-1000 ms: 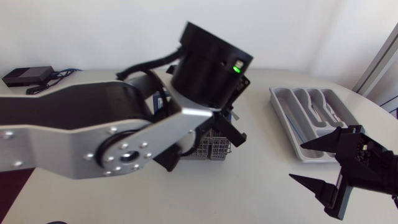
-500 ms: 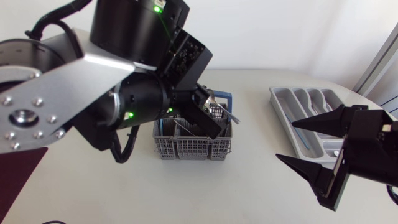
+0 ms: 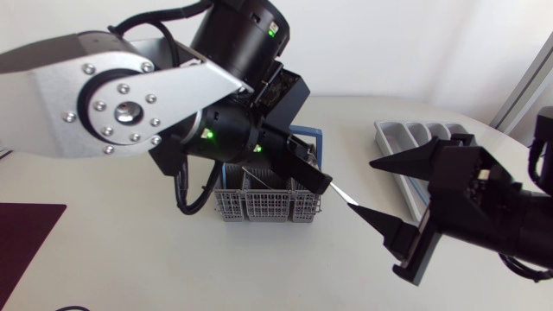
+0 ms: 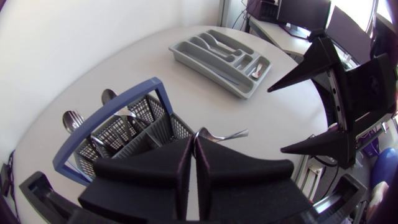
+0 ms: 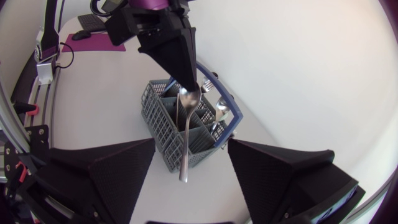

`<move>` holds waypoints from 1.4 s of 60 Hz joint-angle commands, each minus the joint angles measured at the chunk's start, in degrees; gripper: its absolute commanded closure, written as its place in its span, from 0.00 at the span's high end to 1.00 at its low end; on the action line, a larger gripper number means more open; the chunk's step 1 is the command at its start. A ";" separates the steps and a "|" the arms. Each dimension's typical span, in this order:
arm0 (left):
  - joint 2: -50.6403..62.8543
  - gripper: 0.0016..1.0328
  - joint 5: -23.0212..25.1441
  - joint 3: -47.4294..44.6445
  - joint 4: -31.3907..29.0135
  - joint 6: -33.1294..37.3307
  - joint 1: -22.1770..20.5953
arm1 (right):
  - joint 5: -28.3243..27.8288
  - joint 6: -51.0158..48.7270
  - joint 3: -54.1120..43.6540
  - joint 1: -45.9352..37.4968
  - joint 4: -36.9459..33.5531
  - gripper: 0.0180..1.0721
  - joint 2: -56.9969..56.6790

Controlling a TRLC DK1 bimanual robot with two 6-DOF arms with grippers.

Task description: Sort the cutlery from the basket into the organizer compartments.

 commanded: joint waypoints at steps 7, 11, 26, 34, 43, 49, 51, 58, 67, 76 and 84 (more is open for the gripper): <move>2.39 0.03 3.76 3.58 -1.78 -2.59 1.02 | 2.18 2.03 -1.23 3.15 4.89 0.56 5.77; 2.74 0.03 4.38 3.76 -1.96 -2.77 1.20 | 2.71 2.20 -1.06 3.94 5.77 0.48 7.18; 2.83 0.03 5.70 3.85 -2.48 -2.85 1.46 | 4.20 2.55 -1.14 4.11 9.11 0.25 13.07; 2.74 0.03 6.49 3.76 -2.75 -3.03 1.46 | 4.29 2.55 -1.06 3.94 10.16 0.23 14.30; 2.74 0.03 6.49 3.76 -2.83 -3.03 1.63 | 4.38 2.55 -0.79 3.85 10.78 0.15 16.23; 2.39 0.03 6.49 3.67 -2.92 -3.03 1.63 | 4.38 2.47 -0.70 3.67 10.87 0.09 16.76; 2.30 0.03 6.49 3.58 -2.92 -3.03 1.72 | 4.38 2.47 -0.79 3.59 10.87 0.09 16.85; 2.30 0.03 6.49 3.49 -2.92 -3.03 1.72 | 4.29 2.38 -0.88 3.50 10.78 0.06 17.28; 2.22 0.03 6.49 3.41 -2.83 -3.03 1.63 | 4.03 2.38 -1.14 3.50 10.34 0.06 17.28; 1.69 0.13 6.49 3.58 -2.66 -3.47 1.90 | 3.41 2.29 -1.41 3.59 9.20 0.06 17.28; 0.81 0.45 6.40 4.20 -1.52 -4.26 3.22 | 2.71 2.29 -2.02 3.76 7.79 0.06 16.85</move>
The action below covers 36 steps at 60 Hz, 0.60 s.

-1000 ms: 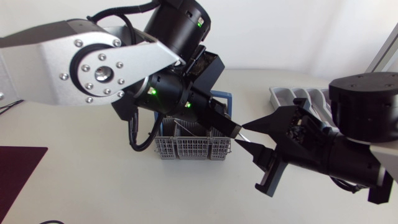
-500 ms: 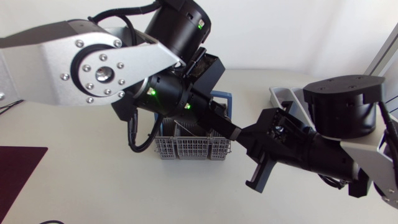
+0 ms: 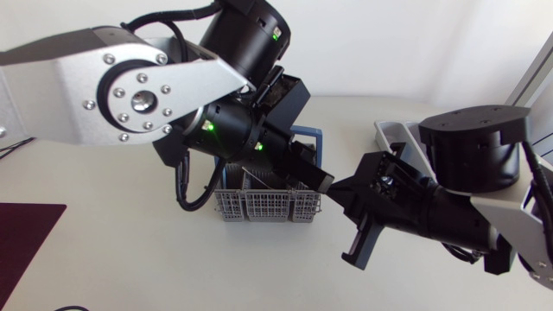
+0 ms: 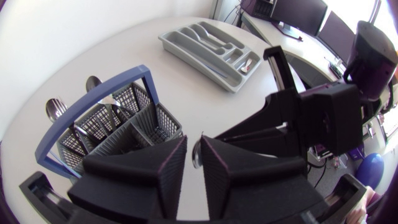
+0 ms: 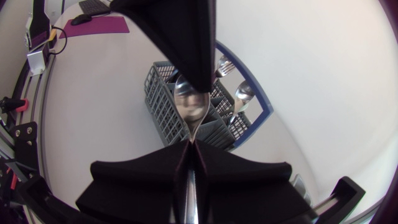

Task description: Sort the cutlery from the basket into the organizer compartments.

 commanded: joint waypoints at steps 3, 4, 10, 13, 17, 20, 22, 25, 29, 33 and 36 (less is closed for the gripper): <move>-1.64 0.54 -0.03 2.56 1.85 -1.90 1.86 | -1.01 0.78 -2.31 0.24 -1.96 0.06 0.17; -1.99 0.56 -0.03 2.47 2.03 -1.90 1.86 | -1.27 0.78 -2.40 0.24 -2.22 0.06 -0.10; -4.45 0.64 -0.20 1.33 4.05 -1.99 2.22 | -1.80 0.78 -3.27 0.42 -3.81 0.06 -1.41; -6.04 0.65 -0.20 0.36 6.25 -2.52 2.83 | -2.06 0.70 -3.89 0.42 -4.51 0.06 -2.12; -7.71 0.66 -0.29 -0.34 8.53 -3.13 4.32 | -2.77 0.52 -4.86 0.42 -5.21 0.06 -3.00; -8.76 0.66 -0.29 -0.25 8.97 -3.48 5.56 | -3.91 -0.01 -5.30 -0.64 -6.18 0.06 -3.96; -9.20 0.66 -0.29 -0.08 9.15 -3.66 6.43 | -5.23 -0.45 -5.65 -2.04 -6.97 0.06 -4.67; -9.64 0.66 -0.29 0.54 8.97 -3.57 7.58 | -7.60 -2.12 -5.91 -5.03 -8.38 0.06 -5.72; -10.17 0.66 -0.29 1.15 8.36 -3.13 8.98 | -11.11 -4.67 -5.91 -9.86 -10.31 0.06 -6.60; -10.25 0.66 -0.29 1.77 7.39 -2.52 10.39 | -14.89 -8.27 -5.65 -15.58 -12.42 0.06 -6.60; -10.52 0.66 -0.38 1.86 7.12 -1.81 11.18 | -18.15 -11.87 -5.47 -20.59 -13.91 0.06 -6.60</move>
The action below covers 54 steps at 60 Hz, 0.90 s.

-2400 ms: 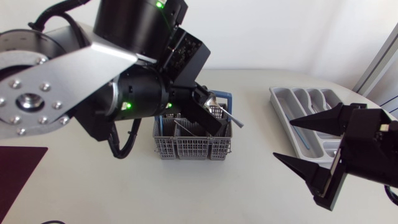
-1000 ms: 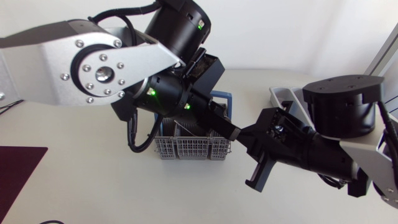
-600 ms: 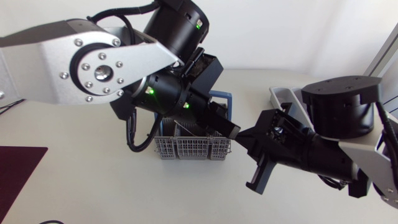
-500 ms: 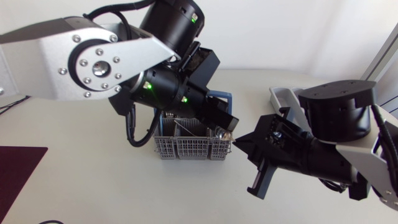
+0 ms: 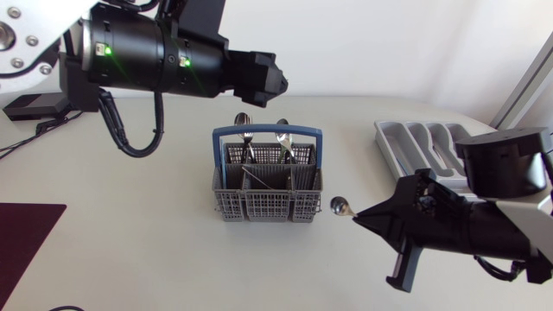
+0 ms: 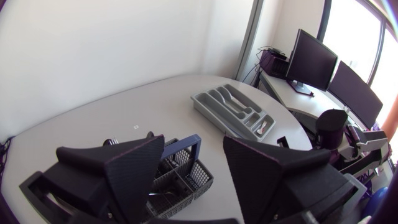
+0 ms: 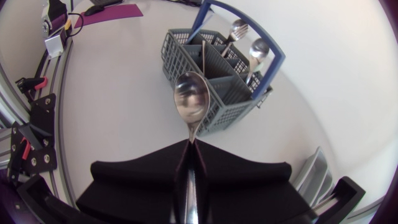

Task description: Sort the cutlery from the basket into the organizer compartments.

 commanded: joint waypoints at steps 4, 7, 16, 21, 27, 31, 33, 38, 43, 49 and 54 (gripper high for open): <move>-0.88 0.66 -0.99 1.48 -1.47 1.43 2.20 | -7.17 -10.98 -0.35 -12.71 -5.17 0.06 -0.02; -0.97 0.66 -2.49 1.31 -1.82 2.48 2.38 | -9.55 -15.47 0.26 -17.54 -7.28 0.06 0.77; -0.79 0.66 -3.89 0.60 -2.79 4.86 4.05 | -14.56 -29.44 2.99 -30.64 -12.20 0.06 6.75; -0.79 0.66 -4.95 -0.45 -2.87 6.09 4.31 | -16.75 -36.30 5.01 -37.50 -13.78 0.06 11.41; -0.79 0.66 -5.48 -2.21 -2.70 7.49 5.01 | -19.04 -45.35 8.79 -45.76 -16.24 0.06 19.05; -0.79 0.66 -6.44 -3.44 -2.44 8.64 5.19 | -19.66 -50.36 11.69 -50.15 -17.73 0.06 24.33; -0.88 0.66 -6.62 -4.14 -2.17 9.08 5.37 | -19.74 -52.82 13.36 -52.17 -18.53 0.06 26.96; -0.79 0.66 -6.62 -5.81 -1.73 9.69 5.98 | -19.92 -60.20 18.72 -57.71 -20.55 0.06 34.87; -0.71 0.66 -7.41 -6.87 -1.12 10.22 5.98 | -19.57 -64.16 23.20 -60.88 -20.72 0.06 40.94; -0.62 0.66 -7.67 -7.75 -0.68 10.48 5.81 | -19.39 -68.82 28.21 -63.51 -22.74 0.06 46.21; -0.53 0.66 -8.11 -8.36 -0.33 10.75 5.72 | -19.04 -71.01 31.46 -65.18 -22.66 0.10 49.81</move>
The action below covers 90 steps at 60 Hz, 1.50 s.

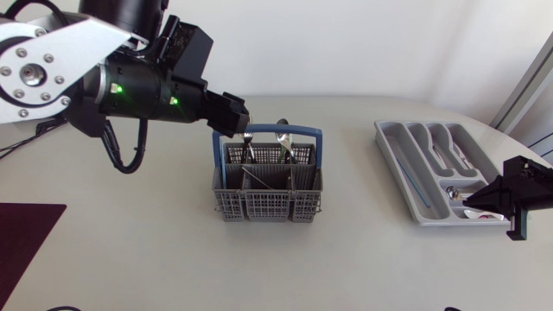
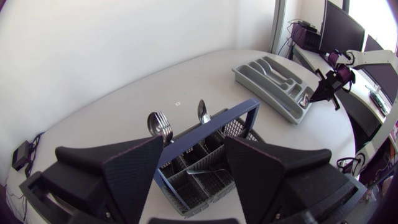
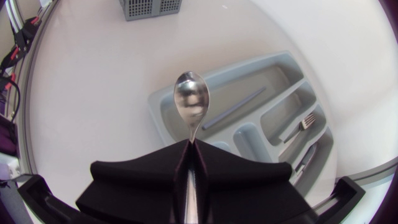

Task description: Sort the cutlery from the basket into the organizer compartments.

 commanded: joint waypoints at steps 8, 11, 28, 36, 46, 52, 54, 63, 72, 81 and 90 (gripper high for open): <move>-0.35 0.66 -0.90 -2.68 1.14 1.22 0.10 | 1.45 -7.36 6.87 -3.05 2.06 0.10 8.31; -0.44 0.66 -1.17 -3.21 1.40 1.22 0.10 | 2.41 -8.59 7.93 -3.31 3.11 0.10 9.80; -1.41 0.66 -2.40 -5.06 1.58 1.30 -0.52 | 9.18 -12.89 10.83 -3.23 8.21 0.10 16.22; -1.76 0.66 -3.19 -5.58 1.58 1.57 -1.31 | 11.20 -13.60 9.95 -2.52 11.11 0.10 16.75; -2.02 0.66 -3.80 -6.11 1.23 1.83 -2.10 | 13.05 -13.86 7.57 -1.91 14.36 0.19 16.75; -2.55 0.66 -3.89 -6.90 0.88 2.01 -2.45 | 13.22 -13.95 5.64 -2.00 16.91 0.28 16.13; -2.73 0.66 -3.89 -7.08 0.61 2.10 -2.54 | 13.40 -13.95 5.20 -2.00 17.53 0.32 16.05; -3.34 0.66 -3.98 -7.43 -0.79 2.10 -3.24 | 13.22 -13.86 3.53 -2.70 18.58 0.40 13.58; -3.34 0.66 -4.15 -7.96 -2.02 2.10 -4.73 | 10.59 -13.07 0.81 -4.02 17.35 0.53 6.90; -2.73 0.66 -4.15 -8.48 -2.29 2.01 -5.17 | 6.98 -11.14 -0.69 -4.98 11.55 0.62 0.66; -1.59 0.65 -4.07 -7.69 -4.49 1.04 -5.70 | 2.24 -7.62 -2.18 -5.07 4.26 0.63 -5.05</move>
